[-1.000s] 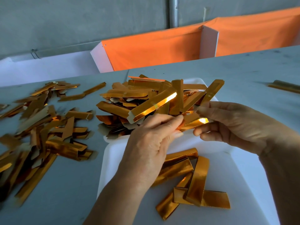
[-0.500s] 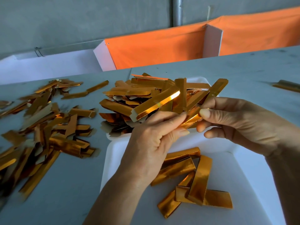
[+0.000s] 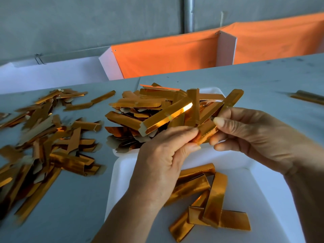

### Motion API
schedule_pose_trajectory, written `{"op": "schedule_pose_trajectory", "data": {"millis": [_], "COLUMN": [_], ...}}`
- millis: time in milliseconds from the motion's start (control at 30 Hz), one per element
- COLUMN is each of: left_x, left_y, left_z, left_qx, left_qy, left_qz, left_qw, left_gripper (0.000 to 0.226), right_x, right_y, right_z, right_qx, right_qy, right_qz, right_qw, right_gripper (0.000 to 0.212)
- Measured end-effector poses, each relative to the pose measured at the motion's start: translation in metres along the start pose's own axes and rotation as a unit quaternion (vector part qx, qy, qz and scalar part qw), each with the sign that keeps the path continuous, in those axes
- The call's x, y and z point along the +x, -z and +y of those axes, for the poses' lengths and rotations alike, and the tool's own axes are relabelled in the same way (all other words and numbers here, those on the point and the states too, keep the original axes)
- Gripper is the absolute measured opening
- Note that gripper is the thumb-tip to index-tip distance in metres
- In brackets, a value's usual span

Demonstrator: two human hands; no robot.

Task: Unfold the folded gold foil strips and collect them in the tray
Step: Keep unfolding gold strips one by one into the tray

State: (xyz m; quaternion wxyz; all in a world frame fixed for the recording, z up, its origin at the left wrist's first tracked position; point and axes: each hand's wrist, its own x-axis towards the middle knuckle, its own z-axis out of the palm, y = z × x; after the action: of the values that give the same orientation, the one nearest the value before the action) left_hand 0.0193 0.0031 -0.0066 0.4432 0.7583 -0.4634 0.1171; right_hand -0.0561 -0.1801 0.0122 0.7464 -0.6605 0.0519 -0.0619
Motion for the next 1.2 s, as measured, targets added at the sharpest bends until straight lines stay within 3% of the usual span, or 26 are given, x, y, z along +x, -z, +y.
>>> {"op": "schedule_pose_trajectory", "data": {"millis": [200,367,567,667,800,1067,1133,1200], "left_x": [0.000,0.001,0.001,0.001,0.000,0.000,0.000,0.000], "left_y": [-0.008,-0.006,-0.003,-0.003,-0.003,0.002,0.002,0.002], "left_z": [0.011,0.006,0.004,0.003,0.002,0.001,0.001,0.001], "left_qx": [0.009,-0.077,-0.173,-0.182,-0.166,-0.132,-0.136,-0.151], "left_qy": [0.048,0.077,0.135,0.132,0.104,0.104,0.095,0.094], "left_qz": [0.009,0.042,0.023,0.016,0.016,-0.007,-0.006,-0.004], "left_qw": [0.999,0.993,0.975,0.974,0.980,0.986,0.986,0.984], "left_gripper": [0.034,0.019,0.022,0.021,0.020,0.023,0.022,0.022], "right_x": [0.002,0.000,-0.004,-0.005,-0.003,-0.002,-0.001,-0.001], "right_y": [-0.006,-0.010,-0.011,-0.012,-0.014,-0.016,-0.016,-0.016], "right_z": [0.003,0.001,-0.004,-0.005,-0.001,-0.001,0.000,-0.001], "right_qx": [-0.007,0.023,0.044,0.057,0.079,0.056,0.067,0.074], "right_qy": [0.003,0.005,-0.002,-0.013,-0.045,-0.046,-0.049,-0.049], "right_qz": [0.006,-0.014,-0.007,-0.009,0.006,0.028,0.037,0.032], "right_qw": [1.000,1.000,0.999,0.998,0.996,0.997,0.996,0.996], "right_gripper": [0.018,0.033,0.028,0.021,0.028,0.007,0.021,0.020]}}
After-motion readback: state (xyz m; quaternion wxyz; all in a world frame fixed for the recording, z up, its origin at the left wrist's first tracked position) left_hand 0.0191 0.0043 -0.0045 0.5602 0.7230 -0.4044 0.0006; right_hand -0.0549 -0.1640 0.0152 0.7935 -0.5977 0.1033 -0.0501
